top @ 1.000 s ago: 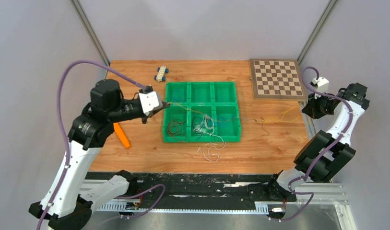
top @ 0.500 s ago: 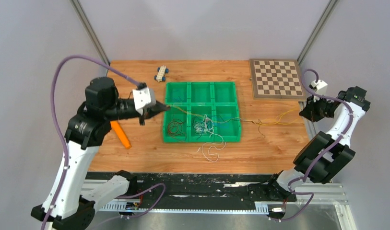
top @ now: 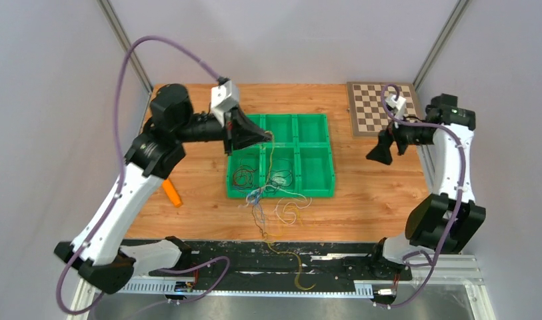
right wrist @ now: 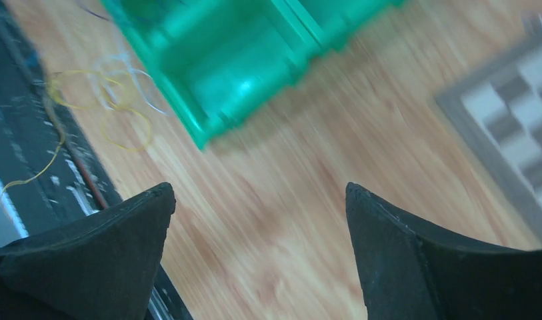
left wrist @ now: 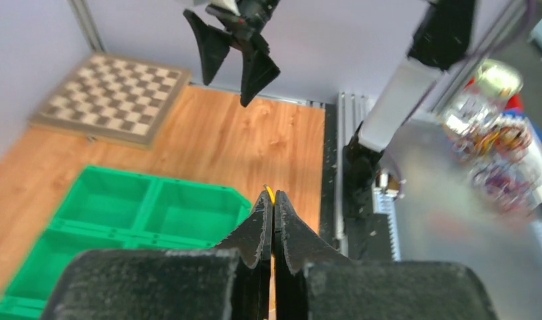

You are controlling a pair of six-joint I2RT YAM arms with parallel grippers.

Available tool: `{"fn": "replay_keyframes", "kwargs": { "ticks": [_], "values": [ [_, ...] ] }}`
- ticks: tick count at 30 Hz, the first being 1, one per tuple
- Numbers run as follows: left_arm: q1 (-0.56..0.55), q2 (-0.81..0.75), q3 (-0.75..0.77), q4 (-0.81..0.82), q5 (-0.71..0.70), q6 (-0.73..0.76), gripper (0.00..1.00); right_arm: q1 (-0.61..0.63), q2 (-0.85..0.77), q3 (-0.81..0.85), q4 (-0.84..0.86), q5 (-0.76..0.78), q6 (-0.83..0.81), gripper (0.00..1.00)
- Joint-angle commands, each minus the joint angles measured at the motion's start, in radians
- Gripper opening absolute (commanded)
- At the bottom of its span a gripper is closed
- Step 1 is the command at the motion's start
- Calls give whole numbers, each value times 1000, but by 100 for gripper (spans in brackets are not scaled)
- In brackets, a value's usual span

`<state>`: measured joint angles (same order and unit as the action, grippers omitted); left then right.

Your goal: Untangle the cables

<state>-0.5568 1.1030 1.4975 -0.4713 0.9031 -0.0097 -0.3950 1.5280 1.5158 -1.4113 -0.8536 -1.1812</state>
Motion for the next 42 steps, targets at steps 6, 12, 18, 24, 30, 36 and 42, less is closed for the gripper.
{"fn": "replay_keyframes", "kwargs": {
  "ticks": [6,12,18,24,30,36,42],
  "values": [
    [-5,180,20,359,-32,-495,0,457,-352,-271,704,-251,758,100],
    [-5,212,15,463,22,-579,0,701,-446,-579,1203,-75,893,100],
    [-6,217,7,543,80,-593,0,807,-368,-646,1443,0,919,100],
    [-6,231,7,587,76,-601,0,950,-282,-580,1466,-58,912,96],
    [-6,247,7,644,101,-624,0,1021,-230,-552,1454,-56,834,65],
    [65,229,7,658,66,-611,19,999,-213,-463,1365,-54,801,7],
    [391,141,-82,526,31,-367,77,972,-337,-451,1304,-103,799,0]
  ]
}}
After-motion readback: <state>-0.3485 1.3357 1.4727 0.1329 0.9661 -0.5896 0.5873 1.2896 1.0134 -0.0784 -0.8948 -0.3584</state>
